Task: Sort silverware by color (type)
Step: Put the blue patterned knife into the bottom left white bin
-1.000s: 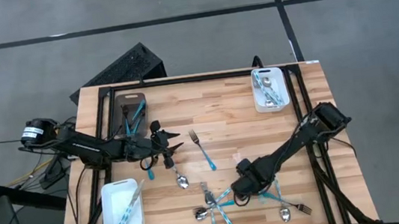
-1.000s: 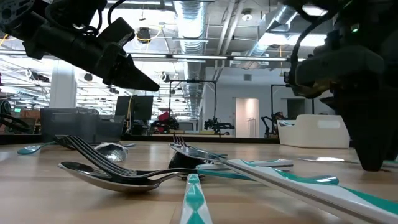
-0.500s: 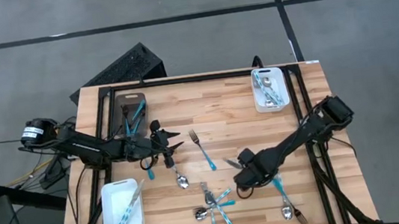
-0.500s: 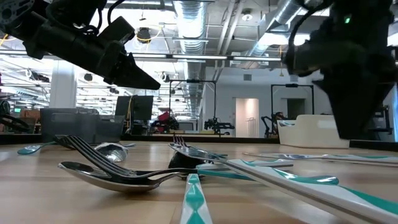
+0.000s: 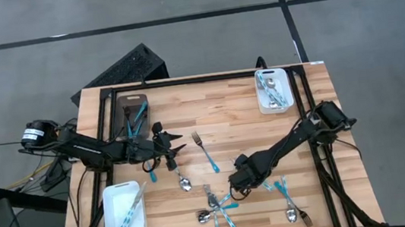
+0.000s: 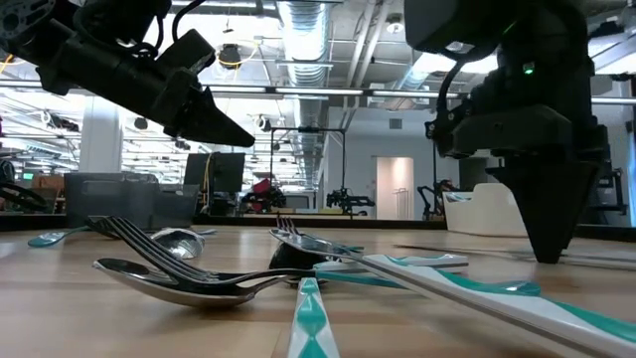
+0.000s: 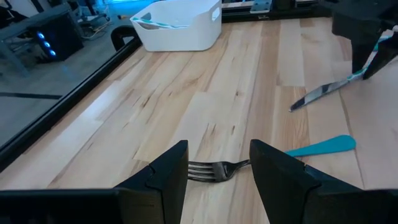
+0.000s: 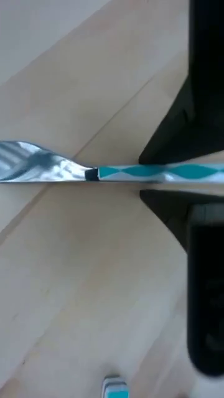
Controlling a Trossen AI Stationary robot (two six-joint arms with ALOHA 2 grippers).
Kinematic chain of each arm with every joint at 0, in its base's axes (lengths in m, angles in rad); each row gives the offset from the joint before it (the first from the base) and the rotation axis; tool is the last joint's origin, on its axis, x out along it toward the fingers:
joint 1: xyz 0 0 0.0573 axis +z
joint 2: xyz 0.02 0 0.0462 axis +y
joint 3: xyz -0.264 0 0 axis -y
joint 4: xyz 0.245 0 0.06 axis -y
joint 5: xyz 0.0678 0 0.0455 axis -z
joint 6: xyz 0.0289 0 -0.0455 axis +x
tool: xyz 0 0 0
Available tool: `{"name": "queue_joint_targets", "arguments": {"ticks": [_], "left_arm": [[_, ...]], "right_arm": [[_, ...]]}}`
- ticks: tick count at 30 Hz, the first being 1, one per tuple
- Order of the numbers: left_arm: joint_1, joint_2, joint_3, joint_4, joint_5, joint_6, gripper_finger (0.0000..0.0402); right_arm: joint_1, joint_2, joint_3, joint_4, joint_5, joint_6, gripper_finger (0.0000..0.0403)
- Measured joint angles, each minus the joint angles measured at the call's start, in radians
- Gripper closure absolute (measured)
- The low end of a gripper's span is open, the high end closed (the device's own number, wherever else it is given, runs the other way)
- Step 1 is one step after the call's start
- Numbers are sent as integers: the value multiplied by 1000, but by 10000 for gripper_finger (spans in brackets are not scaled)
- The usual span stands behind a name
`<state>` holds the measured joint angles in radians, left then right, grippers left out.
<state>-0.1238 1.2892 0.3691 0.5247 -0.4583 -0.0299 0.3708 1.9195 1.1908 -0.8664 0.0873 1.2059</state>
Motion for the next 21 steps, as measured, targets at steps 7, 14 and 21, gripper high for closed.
{"name": "queue_joint_targets", "arguments": {"ticks": [7, 14, 21], "left_arm": [[0, -4, 0, 9, 0, -24, 242], [0, -103, 0, 6, 1, -70, 242], [2, -189, 0, -28, -6, -88, 242]], "right_arm": [[-89, -100, -7, 148, 346, -77, 386], [-203, -246, -165, 626, 411, -396, 388], [-323, -277, -322, 1024, 385, -577, 386]]}}
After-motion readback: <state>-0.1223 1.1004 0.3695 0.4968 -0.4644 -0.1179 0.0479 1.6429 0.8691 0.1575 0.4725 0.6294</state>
